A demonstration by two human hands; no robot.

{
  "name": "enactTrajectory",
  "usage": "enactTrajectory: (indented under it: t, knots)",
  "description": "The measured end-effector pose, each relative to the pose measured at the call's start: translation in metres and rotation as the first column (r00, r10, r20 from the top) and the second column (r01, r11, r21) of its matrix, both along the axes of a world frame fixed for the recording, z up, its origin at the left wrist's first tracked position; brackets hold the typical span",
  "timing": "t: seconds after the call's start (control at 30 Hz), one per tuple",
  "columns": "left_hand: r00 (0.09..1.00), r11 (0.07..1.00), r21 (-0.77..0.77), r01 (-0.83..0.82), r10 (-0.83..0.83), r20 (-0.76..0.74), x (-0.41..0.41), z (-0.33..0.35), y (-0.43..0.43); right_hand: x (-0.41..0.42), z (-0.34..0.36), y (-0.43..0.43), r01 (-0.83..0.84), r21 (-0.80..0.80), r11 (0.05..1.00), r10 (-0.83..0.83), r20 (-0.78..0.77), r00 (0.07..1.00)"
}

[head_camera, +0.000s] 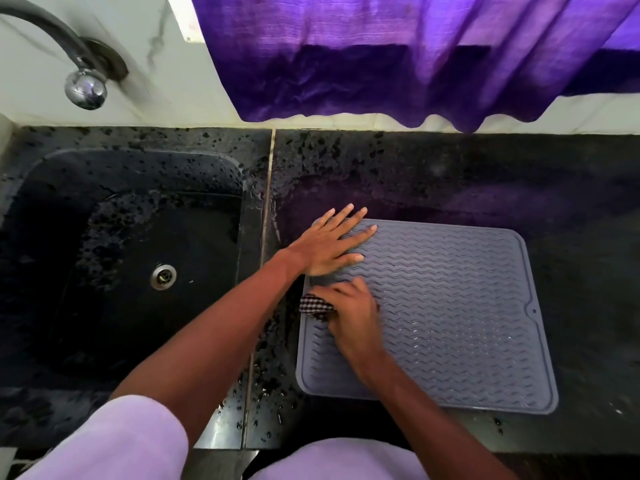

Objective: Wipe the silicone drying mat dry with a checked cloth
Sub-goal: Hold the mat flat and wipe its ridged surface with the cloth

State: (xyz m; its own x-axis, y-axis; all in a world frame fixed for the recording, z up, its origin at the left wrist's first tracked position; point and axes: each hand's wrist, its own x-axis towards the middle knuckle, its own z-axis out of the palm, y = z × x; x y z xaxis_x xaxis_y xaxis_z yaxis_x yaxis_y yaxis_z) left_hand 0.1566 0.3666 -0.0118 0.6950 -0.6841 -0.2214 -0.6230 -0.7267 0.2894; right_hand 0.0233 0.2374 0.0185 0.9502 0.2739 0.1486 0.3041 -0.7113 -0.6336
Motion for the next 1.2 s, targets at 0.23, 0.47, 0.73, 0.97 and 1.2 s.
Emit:
enactTrajectory:
  t: [0.23,0.47,0.73,0.97,1.2]
  knots:
    - [1.0,1.0,0.003,0.012,-0.012,0.007,0.002,0.0,0.0,-0.002,0.017,-0.008,-0.305,-0.036,0.952,0.303,-0.052,0.952]
    - [0.999,1.0,0.006,-0.015,0.014,0.029,0.0,0.002,-0.002,-0.002,0.01,-0.1,0.179,-0.073,0.981,-0.176,0.045,0.983]
    - [0.999,1.0,0.01,-0.015,0.014,0.052,-0.002,0.001,-0.002,0.0,-0.006,-0.05,0.092,-0.013,0.996,-0.092,0.018,0.996]
    - [0.998,1.0,0.01,-0.01,0.009,0.061,0.0,0.0,-0.001,0.006,0.0,0.011,-0.151,0.064,0.986,0.153,-0.029,0.988]
    - [0.997,1.0,-0.01,-0.022,0.023,0.072,-0.002,-0.001,-0.001,-0.001,0.014,-0.055,-0.033,0.078,0.996,0.036,-0.042,0.998]
